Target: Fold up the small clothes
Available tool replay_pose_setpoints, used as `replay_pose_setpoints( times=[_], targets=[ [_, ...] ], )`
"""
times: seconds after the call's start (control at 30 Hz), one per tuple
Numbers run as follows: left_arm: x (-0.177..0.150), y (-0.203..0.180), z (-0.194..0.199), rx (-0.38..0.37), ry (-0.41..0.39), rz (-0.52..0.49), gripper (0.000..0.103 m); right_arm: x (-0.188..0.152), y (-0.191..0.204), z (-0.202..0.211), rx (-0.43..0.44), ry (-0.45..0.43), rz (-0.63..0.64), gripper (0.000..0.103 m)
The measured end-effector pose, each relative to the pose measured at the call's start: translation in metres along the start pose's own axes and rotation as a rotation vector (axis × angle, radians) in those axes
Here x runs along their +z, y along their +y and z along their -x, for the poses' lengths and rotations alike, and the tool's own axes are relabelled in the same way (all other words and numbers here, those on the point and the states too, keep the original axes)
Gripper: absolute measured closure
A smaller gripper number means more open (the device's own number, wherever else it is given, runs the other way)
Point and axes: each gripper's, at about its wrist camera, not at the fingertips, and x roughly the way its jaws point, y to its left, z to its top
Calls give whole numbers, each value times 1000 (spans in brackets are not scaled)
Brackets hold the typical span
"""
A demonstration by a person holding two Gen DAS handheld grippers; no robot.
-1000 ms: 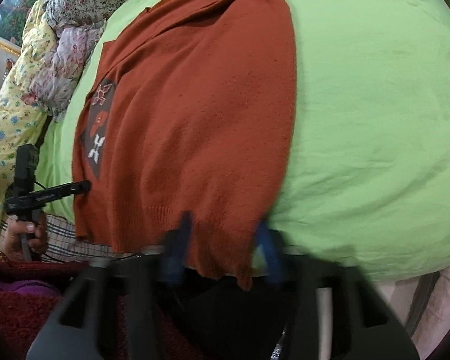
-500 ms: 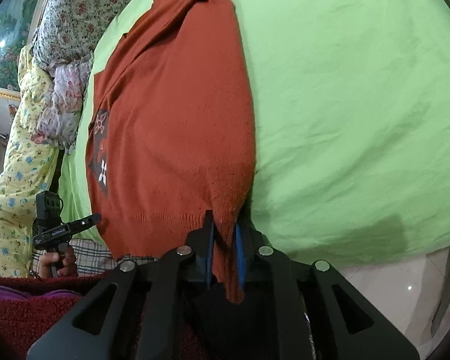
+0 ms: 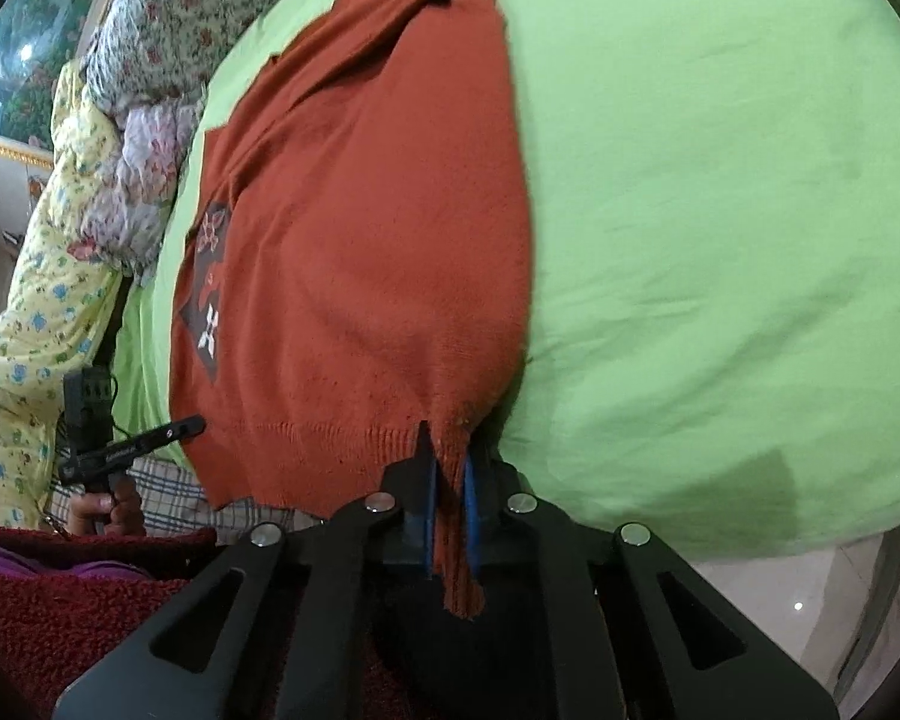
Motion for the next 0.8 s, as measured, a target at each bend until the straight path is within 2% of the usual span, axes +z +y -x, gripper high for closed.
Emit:
replay_pose_setpoints(
  times=[0.2, 0.4, 0.5, 0.67, 0.8],
  targets=[
    [-5, 28, 44, -82, -121, 86, 100, -1, -20, 31, 22, -57, -47, 95],
    [-6, 57, 65, -159, -170, 152, 100, 3, -19, 38, 43, -52, -43, 95],
    [-5, 59, 74, -209, -208, 165, 100, 6, -19, 40, 79, -53, -64, 95],
    [21, 43, 96, -245, -289, 141, 100, 27, -4, 62, 204, -123, -72, 95],
    [63, 38, 119, -276, -384, 131, 100, 59, 13, 80, 281, -199, -55, 95]
  ],
)
